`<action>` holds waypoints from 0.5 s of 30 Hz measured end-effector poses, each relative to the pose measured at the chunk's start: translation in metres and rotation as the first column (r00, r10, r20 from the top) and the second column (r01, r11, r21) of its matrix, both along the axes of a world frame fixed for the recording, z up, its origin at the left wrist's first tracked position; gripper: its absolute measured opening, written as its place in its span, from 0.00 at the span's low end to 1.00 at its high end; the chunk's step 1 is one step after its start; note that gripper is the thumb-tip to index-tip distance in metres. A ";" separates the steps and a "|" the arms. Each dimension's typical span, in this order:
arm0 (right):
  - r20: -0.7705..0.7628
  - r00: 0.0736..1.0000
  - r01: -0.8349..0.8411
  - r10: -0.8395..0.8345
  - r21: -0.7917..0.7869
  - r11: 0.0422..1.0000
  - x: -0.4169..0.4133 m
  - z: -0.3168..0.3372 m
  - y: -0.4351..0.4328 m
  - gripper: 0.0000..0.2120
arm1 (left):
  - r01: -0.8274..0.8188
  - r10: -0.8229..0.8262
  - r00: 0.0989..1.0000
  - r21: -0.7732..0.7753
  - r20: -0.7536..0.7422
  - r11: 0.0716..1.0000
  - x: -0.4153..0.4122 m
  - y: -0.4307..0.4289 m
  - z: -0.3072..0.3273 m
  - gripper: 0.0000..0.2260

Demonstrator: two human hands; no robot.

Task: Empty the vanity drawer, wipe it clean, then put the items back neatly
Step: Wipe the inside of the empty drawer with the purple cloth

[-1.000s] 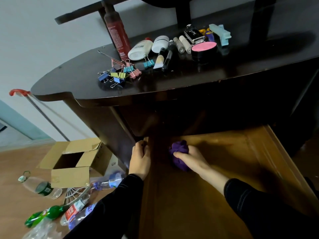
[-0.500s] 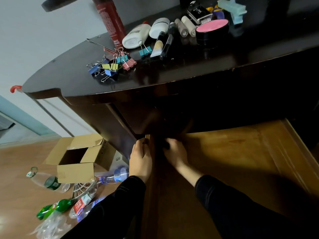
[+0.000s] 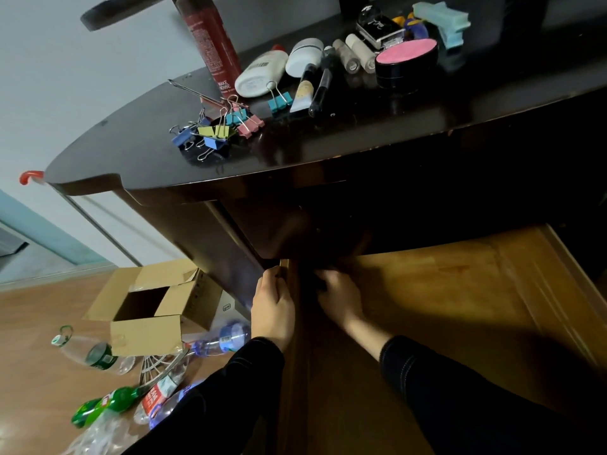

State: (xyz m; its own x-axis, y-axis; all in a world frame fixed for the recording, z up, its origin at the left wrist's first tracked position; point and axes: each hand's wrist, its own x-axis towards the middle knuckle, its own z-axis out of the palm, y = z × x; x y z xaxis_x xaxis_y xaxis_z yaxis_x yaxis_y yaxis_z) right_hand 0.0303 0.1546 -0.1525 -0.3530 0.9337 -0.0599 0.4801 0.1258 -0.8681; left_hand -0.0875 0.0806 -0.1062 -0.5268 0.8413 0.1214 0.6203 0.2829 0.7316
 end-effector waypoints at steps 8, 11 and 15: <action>-0.311 0.896 0.251 -0.317 -0.235 0.939 -0.013 0.021 0.021 0.08 | 0.000 0.000 1.000 0.017 0.014 1.000 0.006 -0.001 0.006 0.15; -0.235 0.962 0.126 -0.141 -0.078 0.989 -0.016 0.007 -0.006 0.11 | -0.015 0.015 1.000 0.003 0.022 1.000 0.009 -0.002 0.009 0.17; -0.018 1.000 -0.004 0.002 -0.132 0.991 0.003 -0.006 0.007 0.17 | -0.015 0.015 1.000 -0.011 0.010 1.000 0.008 -0.003 0.010 0.18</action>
State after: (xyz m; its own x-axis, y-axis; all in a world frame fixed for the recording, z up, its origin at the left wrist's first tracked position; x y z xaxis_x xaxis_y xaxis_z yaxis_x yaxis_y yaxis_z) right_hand 0.0337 0.1612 -0.1589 -0.3578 0.9171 -0.1758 0.4639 0.0112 -0.8858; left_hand -0.0797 0.0779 -0.0966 -0.5406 0.8345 0.1065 0.6082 0.3003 0.7348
